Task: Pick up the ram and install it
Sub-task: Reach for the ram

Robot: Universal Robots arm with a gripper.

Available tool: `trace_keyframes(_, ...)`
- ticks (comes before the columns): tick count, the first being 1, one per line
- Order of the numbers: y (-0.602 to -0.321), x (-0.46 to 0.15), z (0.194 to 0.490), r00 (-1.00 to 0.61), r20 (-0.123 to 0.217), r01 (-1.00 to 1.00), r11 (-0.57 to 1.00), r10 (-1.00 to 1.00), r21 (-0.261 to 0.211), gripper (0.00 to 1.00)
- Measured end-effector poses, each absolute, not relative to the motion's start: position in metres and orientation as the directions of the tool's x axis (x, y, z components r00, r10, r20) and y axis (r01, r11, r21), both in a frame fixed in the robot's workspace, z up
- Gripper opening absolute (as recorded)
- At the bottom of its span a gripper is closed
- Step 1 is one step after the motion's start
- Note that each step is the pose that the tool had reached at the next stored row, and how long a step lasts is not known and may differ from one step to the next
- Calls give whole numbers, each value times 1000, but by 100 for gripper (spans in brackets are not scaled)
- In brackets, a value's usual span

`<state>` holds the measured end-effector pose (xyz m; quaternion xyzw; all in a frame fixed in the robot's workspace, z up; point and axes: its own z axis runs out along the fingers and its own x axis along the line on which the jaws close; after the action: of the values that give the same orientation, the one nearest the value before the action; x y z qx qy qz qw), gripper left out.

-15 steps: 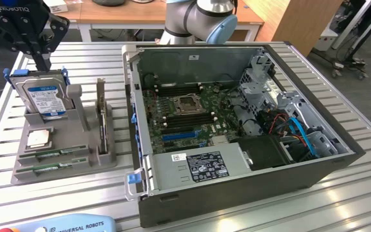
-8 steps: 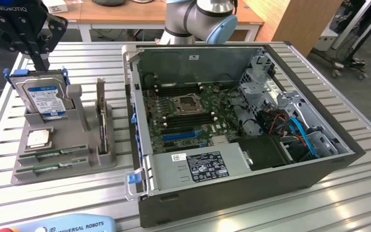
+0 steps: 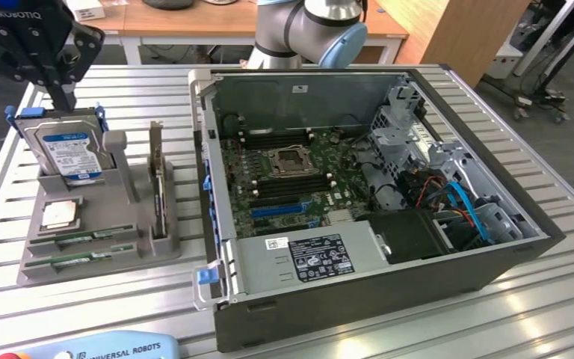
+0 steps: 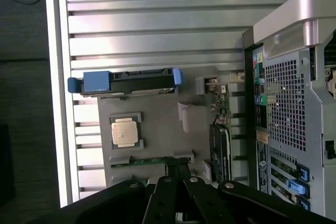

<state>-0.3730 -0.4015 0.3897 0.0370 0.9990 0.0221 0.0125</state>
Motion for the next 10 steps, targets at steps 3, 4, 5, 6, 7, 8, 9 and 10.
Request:
trace_keyframes(3, -405, -373, 390, -997, -23, 73, 996, 74, 45, 10)
trace_keyframes(4, -406, -373, 390, -997, -23, 73, 996, 74, 45, 10)
trace_keyframes(5, -408, -373, 390, -997, -23, 73, 996, 74, 45, 10)
trace_keyframes(6, -409, -373, 390, -997, -23, 73, 996, 74, 45, 10)
trace_keyframes(7, -411, -373, 390, -997, -23, 73, 996, 74, 45, 10)
trace_keyframes(8, -412, -373, 390, -997, -23, 73, 996, 74, 45, 10)
trace_keyframes(9, -414, -373, 390, -997, -23, 73, 996, 74, 45, 10)
trace_keyframes(10, -415, -373, 390, -997, -23, 73, 996, 74, 45, 10)
